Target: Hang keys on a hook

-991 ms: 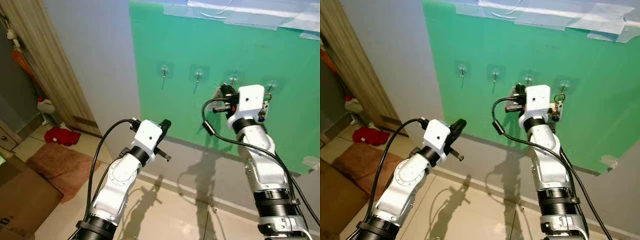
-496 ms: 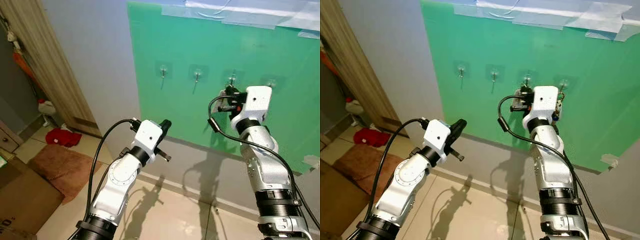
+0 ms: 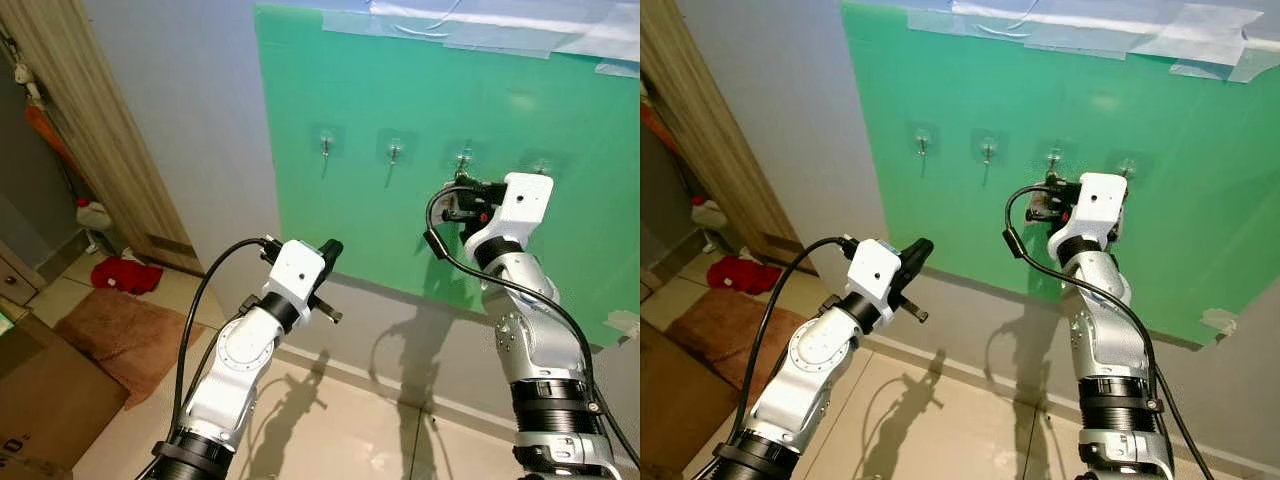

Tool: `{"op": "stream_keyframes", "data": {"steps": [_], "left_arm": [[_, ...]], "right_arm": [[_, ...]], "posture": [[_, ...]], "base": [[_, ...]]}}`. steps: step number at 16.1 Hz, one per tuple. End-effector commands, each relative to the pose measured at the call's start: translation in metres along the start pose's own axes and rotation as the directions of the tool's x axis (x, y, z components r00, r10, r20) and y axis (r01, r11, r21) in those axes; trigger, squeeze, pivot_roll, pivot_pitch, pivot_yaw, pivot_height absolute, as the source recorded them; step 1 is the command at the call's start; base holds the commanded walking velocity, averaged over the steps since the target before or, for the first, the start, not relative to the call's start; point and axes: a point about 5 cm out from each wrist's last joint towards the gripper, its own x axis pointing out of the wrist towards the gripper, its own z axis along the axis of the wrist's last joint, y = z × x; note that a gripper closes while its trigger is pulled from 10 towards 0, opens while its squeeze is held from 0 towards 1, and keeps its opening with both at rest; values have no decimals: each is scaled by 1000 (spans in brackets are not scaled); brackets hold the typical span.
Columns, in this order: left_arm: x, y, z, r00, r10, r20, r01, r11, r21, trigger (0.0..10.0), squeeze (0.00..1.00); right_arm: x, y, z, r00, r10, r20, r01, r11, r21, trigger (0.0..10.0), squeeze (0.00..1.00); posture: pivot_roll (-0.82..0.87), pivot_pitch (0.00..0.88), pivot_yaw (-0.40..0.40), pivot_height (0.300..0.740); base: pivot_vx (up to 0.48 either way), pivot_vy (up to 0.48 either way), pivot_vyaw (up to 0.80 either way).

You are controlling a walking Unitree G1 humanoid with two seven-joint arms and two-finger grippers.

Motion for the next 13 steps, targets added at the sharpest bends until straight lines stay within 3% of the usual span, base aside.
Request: {"op": "stream_keyframes", "data": {"steps": [1,2,7,10,13], "left_arm": [[2,1,0,1000,-12,-1,12,1000,13,10000,0],[2,1,0,1000,-13,-2,13,1000,15,10000,0],[2,1,0,1000,-13,-2,13,1000,15,10000,0],[1,1,0,1000,-12,-1,12,1000,15,10000,0],[1,1,0,1000,-10,-1,10,1000,15,10000,0]], "right_arm": [[1,2,2,1000,9,-10,-8,999,53,0,0],[1,1,-1,999,-2,-37,5,995,101,0,0],[1,-2,-6,998,-9,-66,17,993,116,0,0],[0,0,-5,998,11,-61,-7,998,69,0,0],[-4,10,-2,995,94,-30,-96,994,-45,0,0]], "posture": [[-88,0,64,740],[-85,0,64,740],[-83,0,63,740],[-84,0,62,740],[-83,0,60,740]], "base": [[0,0,0],[0,0,0],[0,0,0],[0,0,0],[0,0,0]]}}
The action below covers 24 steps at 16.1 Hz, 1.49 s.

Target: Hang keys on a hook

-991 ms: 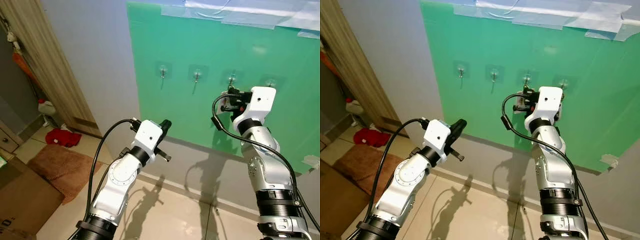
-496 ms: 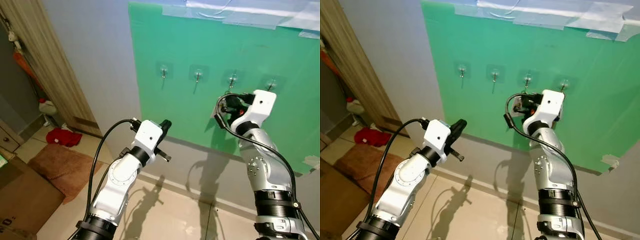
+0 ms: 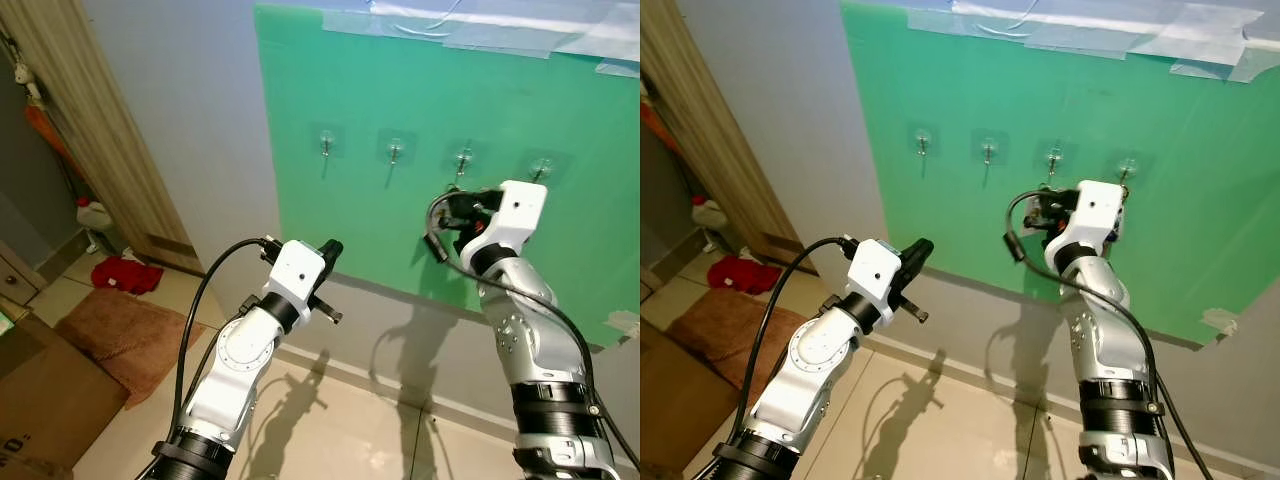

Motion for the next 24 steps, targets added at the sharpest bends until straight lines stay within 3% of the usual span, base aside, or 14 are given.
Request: {"op": "stream_keyframes", "data": {"steps": [1,5,11,14,17,19,24], "left_arm": [[1,1,0,1000,-8,0,8,1000,13,10000,0],[1,0,0,1000,-9,0,9,1000,12,10000,0],[1,1,0,1000,-7,-1,7,1000,12,10000,0],[0,1,0,1000,-7,-1,7,1000,12,10000,0],[0,1,0,1000,-9,-3,9,1000,13,10000,0],[0,1,0,1000,-9,-3,10,1000,14,10000,0],[0,1,0,1000,-10,-4,11,1000,15,10000,0]], "right_arm": [[-1,8,8,998,45,41,-43,997,-58,0,0],[1,8,19,994,50,93,-38,991,-128,0,0],[6,-6,29,991,-9,133,26,991,-128,0,0],[5,-8,26,993,-28,117,38,996,-78,0,0],[4,-12,21,995,-55,84,52,998,28,0,0],[3,-11,21,995,-46,86,44,999,25,0,0],[2,-10,14,999,-37,39,31,991,130,0,0]], "posture": [[-83,0,60,740],[-86,0,62,740],[-84,0,62,740],[-84,0,64,740],[-85,0,65,740],[-85,0,66,740],[-85,0,65,740]], "base": [[0,0,0],[0,0,0],[0,0,0],[0,0,0],[0,0,0],[0,0,0],[0,0,0]]}}
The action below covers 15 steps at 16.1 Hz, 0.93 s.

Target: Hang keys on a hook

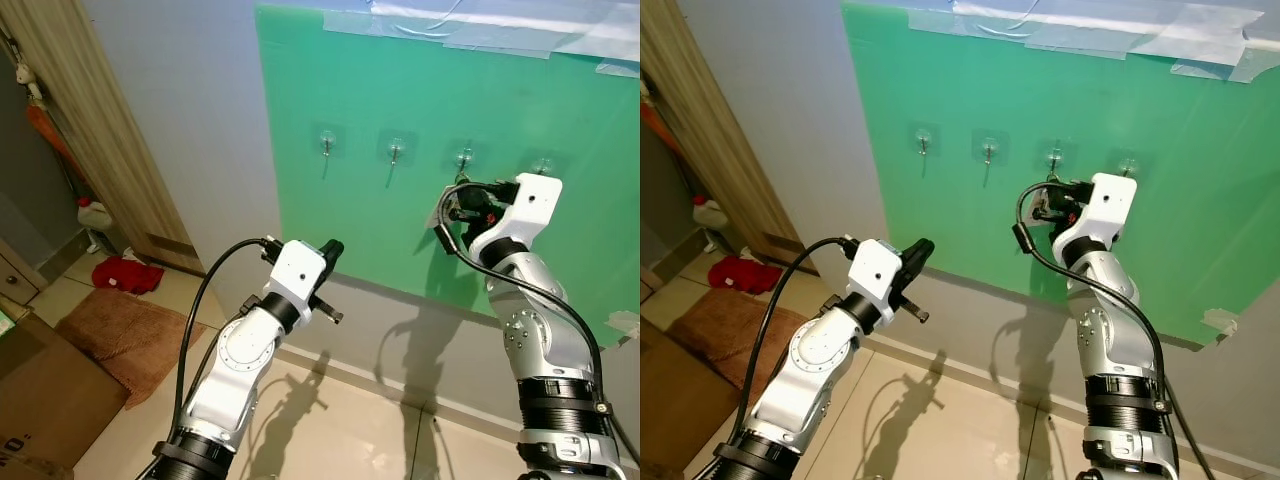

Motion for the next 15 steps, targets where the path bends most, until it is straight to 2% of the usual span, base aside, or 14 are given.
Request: {"op": "stream_keyframes", "data": {"steps": [1,3,8,9,10,11,15], "left_arm": [[1,1,0,1000,-10,-2,10,1000,12,10000,0],[1,1,0,1000,-10,-3,10,1000,12,10000,0],[1,0,0,1000,-9,-2,9,1000,12,10000,0],[2,0,0,1000,-8,-2,8,1000,11,10000,0],[2,0,0,1000,-7,-2,8,1000,11,10000,0],[2,0,0,1000,-6,-2,6,1000,10,10000,0],[2,1,0,1000,-7,0,7,1000,13,10000,0]], "right_arm": [[1,4,3,1000,15,1,-15,1000,27,0,0],[1,3,0,1000,9,-14,-9,998,56,0,0],[1,2,-4,999,12,-32,-11,999,32,0,0],[1,1,-6,999,2,-49,-2,1000,-2,980,0],[2,0,-8,998,1,-61,-4,999,-39,10000,769],[2,-1,-10,997,2,-72,-8,996,-87,10000,1000],[2,-4,-8,999,-26,-32,20,982,-185,10000,1000]], "posture": [[-85,0,65,740],[-85,0,66,740],[-86,0,63,740],[-86,0,61,740],[-86,0,61,740],[-85,0,62,740],[-85,0,62,740]], "base": [[0,0,0],[0,0,0],[0,0,0],[0,0,0],[0,0,0],[0,0,0],[0,0,0]]}}
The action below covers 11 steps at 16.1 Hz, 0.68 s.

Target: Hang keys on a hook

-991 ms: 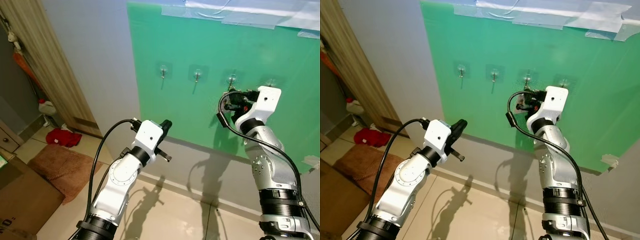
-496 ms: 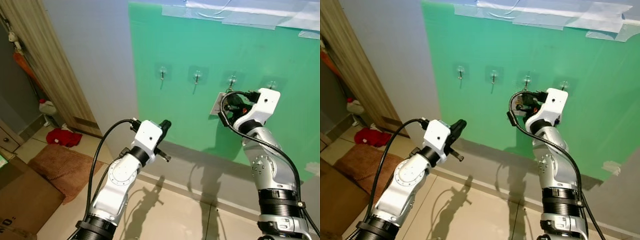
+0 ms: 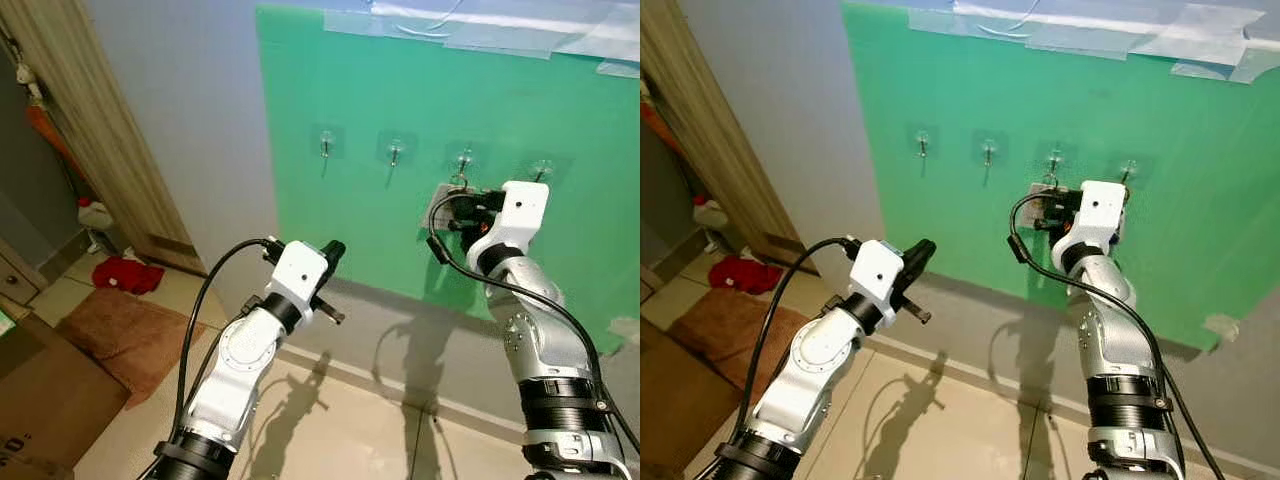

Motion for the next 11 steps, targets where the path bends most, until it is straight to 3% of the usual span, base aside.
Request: {"op": "stream_keyframes", "data": {"steps": [1,2,3,9,10,11], "left_arm": [[2,3,0,1000,-1,-1,1,1000,15,10000,0],[2,3,0,1000,-1,-1,1,1000,15,10000,0],[2,4,0,1000,4,-3,-4,1000,18,10000,0],[4,16,-6,996,76,-40,-74,996,56,10000,0],[3,17,-7,995,86,-43,-83,995,58,10000,0],[2,19,-8,994,95,-45,-92,994,58,10000,0]], "right_arm": [[0,1,0,1000,-6,12,7,998,-63,10000,1000],[0,1,0,1000,-8,17,9,997,-79,10000,1000],[-1,2,1,999,-11,52,20,982,-185,10000,1000],[-19,7,-13,995,-38,90,63,954,-292,10000,1000],[-34,6,-29,995,-71,72,90,946,-311,10000,824],[-42,6,-38,995,-81,56,95,943,-319,10000,0]], "posture": [[-85,0,62,740],[-85,0,62,740],[-86,0,62,740],[-93,0,59,740],[-96,0,61,740],[-98,0,65,740]], "base": [[0,0,0],[0,0,0],[0,0,0],[0,0,0],[0,0,0],[0,0,0]]}}
